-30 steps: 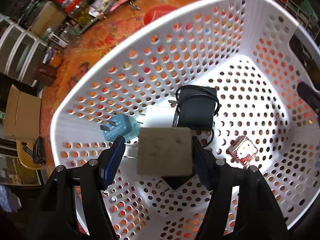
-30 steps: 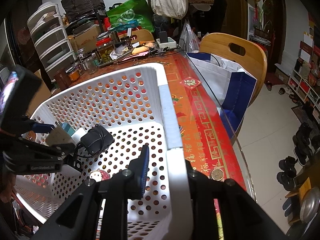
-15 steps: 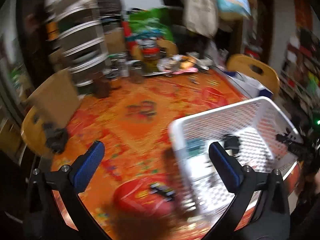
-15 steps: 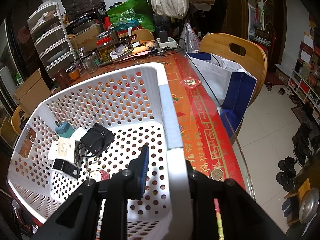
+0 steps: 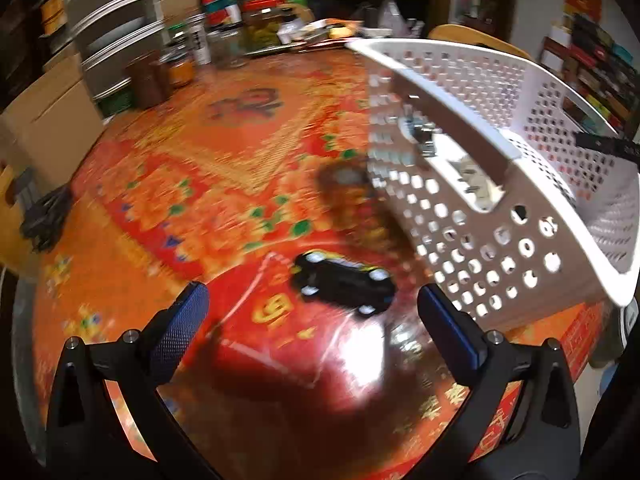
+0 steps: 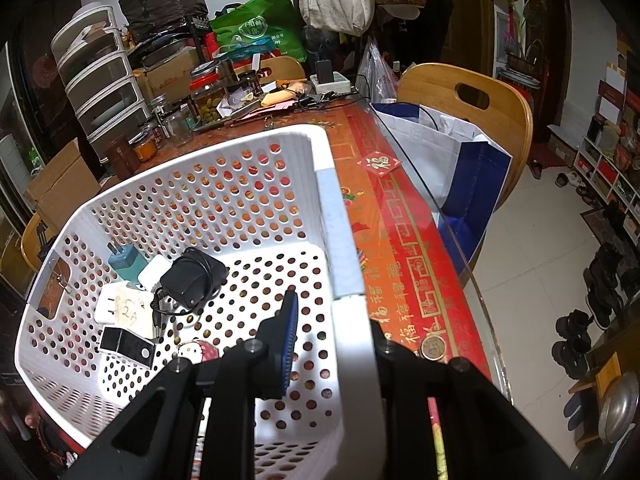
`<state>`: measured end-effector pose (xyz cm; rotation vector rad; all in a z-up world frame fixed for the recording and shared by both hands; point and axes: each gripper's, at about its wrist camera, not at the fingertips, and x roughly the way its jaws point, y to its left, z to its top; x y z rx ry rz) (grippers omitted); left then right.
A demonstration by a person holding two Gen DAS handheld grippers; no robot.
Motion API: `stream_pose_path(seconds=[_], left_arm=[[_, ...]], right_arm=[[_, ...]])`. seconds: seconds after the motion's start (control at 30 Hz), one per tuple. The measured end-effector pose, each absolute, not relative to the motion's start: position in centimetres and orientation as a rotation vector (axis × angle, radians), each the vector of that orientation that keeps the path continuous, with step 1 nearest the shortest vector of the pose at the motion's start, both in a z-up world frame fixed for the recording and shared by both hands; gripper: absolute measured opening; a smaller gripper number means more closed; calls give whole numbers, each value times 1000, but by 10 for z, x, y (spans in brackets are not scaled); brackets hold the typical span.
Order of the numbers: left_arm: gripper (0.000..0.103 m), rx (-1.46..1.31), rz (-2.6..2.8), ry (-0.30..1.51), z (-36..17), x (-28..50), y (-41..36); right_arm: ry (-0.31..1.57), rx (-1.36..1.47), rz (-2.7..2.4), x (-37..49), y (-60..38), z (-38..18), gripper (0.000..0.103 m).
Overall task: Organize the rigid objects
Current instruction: 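Grasp the black-and-yellow toy car with the left tool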
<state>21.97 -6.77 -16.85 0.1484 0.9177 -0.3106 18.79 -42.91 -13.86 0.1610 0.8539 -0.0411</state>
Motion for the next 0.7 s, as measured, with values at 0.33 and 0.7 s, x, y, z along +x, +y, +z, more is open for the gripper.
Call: stream_pose_path(seconds=[0.33,0.7], left_arm=[[103,160,-329,993,-202,253,-79],[98,140,-282,982,-215,263,-75]], right_arm=[[857,157,-48,188,-428,-139,21],[856,158,-47,188,-428,-139,21]])
